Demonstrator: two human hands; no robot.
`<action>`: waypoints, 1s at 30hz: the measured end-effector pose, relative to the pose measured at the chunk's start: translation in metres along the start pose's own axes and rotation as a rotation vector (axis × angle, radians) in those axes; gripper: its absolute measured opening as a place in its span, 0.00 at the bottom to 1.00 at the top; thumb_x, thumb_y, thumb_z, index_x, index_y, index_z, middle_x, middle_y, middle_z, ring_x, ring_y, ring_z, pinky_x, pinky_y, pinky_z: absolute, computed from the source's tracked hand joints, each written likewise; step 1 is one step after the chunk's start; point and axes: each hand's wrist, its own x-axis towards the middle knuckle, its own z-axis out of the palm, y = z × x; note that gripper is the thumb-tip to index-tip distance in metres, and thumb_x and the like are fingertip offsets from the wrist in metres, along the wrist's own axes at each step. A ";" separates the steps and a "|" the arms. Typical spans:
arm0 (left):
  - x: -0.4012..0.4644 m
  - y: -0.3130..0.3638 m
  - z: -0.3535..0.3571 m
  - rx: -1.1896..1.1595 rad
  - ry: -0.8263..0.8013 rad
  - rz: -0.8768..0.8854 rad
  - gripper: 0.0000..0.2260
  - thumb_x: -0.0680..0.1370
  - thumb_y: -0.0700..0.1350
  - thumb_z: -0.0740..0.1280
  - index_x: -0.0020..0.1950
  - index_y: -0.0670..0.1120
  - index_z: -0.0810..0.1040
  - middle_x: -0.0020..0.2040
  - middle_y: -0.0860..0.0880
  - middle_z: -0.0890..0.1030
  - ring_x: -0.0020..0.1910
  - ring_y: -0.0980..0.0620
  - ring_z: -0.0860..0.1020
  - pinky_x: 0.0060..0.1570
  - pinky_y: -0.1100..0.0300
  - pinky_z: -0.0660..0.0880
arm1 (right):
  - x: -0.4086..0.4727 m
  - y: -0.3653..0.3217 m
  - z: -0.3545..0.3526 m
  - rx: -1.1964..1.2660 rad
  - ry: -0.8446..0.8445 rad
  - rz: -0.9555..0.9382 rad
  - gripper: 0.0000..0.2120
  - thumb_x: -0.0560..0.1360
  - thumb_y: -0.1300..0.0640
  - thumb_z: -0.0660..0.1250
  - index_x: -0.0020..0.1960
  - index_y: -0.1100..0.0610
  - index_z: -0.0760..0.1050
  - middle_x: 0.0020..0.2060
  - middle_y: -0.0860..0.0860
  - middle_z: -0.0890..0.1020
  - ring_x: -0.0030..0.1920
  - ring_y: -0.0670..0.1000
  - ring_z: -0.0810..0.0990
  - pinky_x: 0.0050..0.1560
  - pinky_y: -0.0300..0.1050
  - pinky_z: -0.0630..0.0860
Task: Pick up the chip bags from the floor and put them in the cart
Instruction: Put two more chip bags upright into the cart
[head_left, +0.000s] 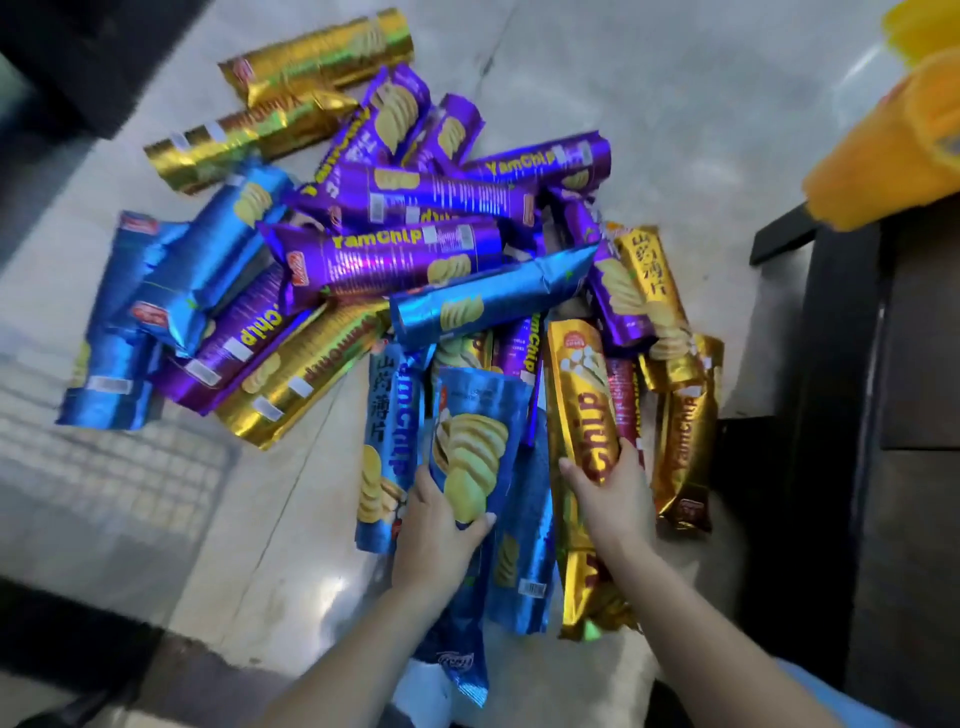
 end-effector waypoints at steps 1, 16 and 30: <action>-0.013 0.015 -0.019 -0.010 -0.002 -0.005 0.42 0.70 0.53 0.73 0.74 0.42 0.52 0.71 0.43 0.66 0.69 0.45 0.68 0.65 0.52 0.70 | -0.018 -0.009 -0.014 -0.014 0.006 -0.032 0.35 0.70 0.43 0.70 0.71 0.51 0.60 0.65 0.50 0.73 0.64 0.54 0.74 0.59 0.57 0.76; -0.269 0.164 -0.361 -0.370 0.197 0.028 0.38 0.58 0.65 0.75 0.61 0.48 0.69 0.54 0.50 0.78 0.57 0.48 0.77 0.52 0.56 0.71 | -0.333 -0.248 -0.188 -0.042 -0.141 -0.492 0.35 0.67 0.40 0.69 0.69 0.54 0.65 0.60 0.52 0.78 0.60 0.55 0.76 0.58 0.50 0.74; -0.524 0.000 -0.598 -0.705 0.725 -0.112 0.43 0.56 0.71 0.72 0.62 0.49 0.68 0.55 0.50 0.78 0.53 0.48 0.77 0.48 0.53 0.74 | -0.658 -0.387 -0.095 -0.159 -0.511 -1.104 0.34 0.71 0.42 0.69 0.71 0.53 0.63 0.59 0.52 0.77 0.56 0.55 0.79 0.54 0.50 0.76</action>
